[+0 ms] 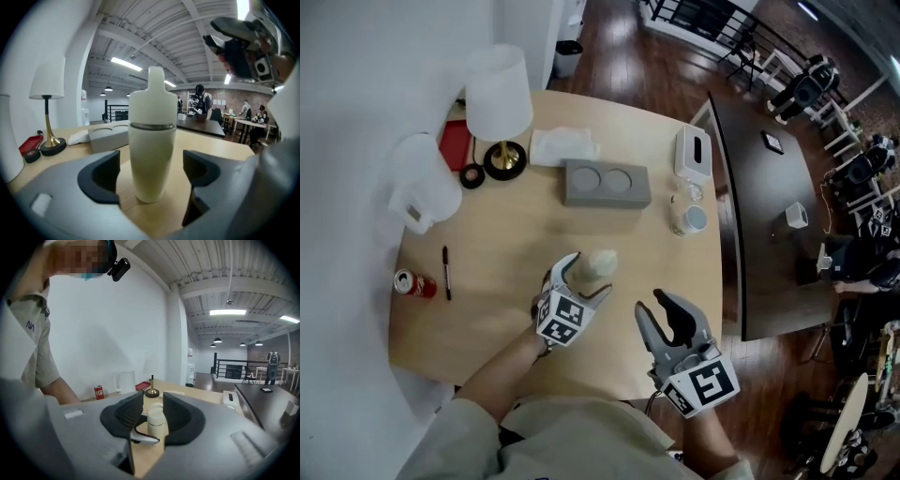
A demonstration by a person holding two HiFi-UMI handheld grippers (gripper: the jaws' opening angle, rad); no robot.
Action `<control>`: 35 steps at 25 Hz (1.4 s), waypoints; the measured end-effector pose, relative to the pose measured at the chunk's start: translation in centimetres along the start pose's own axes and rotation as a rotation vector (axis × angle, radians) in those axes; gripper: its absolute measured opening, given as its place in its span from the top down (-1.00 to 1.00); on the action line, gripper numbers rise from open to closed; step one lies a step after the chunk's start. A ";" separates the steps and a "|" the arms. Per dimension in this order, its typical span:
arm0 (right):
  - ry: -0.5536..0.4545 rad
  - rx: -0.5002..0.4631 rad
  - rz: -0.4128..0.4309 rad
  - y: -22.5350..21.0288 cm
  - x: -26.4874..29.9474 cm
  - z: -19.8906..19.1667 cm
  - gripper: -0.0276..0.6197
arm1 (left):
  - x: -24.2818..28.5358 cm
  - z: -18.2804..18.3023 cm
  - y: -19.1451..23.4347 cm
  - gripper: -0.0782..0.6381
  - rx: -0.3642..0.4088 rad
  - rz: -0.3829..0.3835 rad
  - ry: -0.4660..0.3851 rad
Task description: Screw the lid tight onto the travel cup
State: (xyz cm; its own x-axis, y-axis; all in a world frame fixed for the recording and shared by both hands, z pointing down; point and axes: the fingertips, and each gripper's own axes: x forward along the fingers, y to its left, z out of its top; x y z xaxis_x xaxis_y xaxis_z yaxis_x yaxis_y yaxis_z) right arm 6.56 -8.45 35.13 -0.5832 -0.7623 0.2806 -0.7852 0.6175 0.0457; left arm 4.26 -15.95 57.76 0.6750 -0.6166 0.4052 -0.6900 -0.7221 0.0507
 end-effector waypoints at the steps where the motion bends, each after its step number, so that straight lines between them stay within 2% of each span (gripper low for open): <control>1: 0.010 0.003 0.007 -0.3 0.3 -0.4 0.54 | 0.5 0.0 0.1 -0.44 0.004 -0.003 -0.005; 6: 0.039 0.022 0.037 -1.5 2.0 -2.0 0.54 | 2.1 0.0 0.5 -0.43 0.029 -0.014 -0.012; 9: 0.044 0.029 0.048 -1.9 3.0 -2.2 0.54 | 2.3 0.0 0.2 -0.10 0.054 -0.031 -0.010; 13: 0.040 0.041 0.056 -2.3 4.0 -2.2 0.54 | 2.1 -0.2 0.0 -0.10 0.071 -0.057 0.014; 16: 0.035 0.060 0.078 -2.4 4.3 -2.2 0.54 | 1.5 0.0 -1.0 -0.10 0.070 -0.137 0.064; 19: 0.027 0.087 0.138 -2.3 4.2 -1.9 0.54 | -0.1 1.1 -2.8 -0.10 0.019 -0.272 0.115; 23: 0.000 0.186 0.291 -2.0 3.4 -0.9 0.54 | -3.9 3.7 -5.5 -0.10 -0.107 -0.523 0.178; 25: -0.006 0.237 0.385 -1.9 2.7 -0.3 0.54 | -6.3 4.7 -7.2 -0.10 -0.136 -0.640 0.209; 27: 0.000 0.261 0.489 -1.4 2.1 0.2 0.40 | -8.6 5.3 -8.8 -0.10 -0.140 -0.734 0.241; 31: 0.007 0.285 0.727 0.6 0.9 1.1 0.14 | -12.5 6.0 -11.8 -0.10 -0.135 -0.876 0.296; 35: 0.010 0.299 0.949 3.4 -0.8 1.8 -0.07 | -15.1 6.8 -14.3 -0.10 -0.125 -0.966 0.325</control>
State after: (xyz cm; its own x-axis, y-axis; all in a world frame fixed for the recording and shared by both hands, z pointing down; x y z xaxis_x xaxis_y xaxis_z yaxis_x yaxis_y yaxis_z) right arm 3.98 -6.09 33.37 -0.9961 0.0249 0.0842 -0.0152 0.8955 -0.4448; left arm 5.71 1.50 44.67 0.8659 0.3393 0.3676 0.0762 -0.8157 0.5734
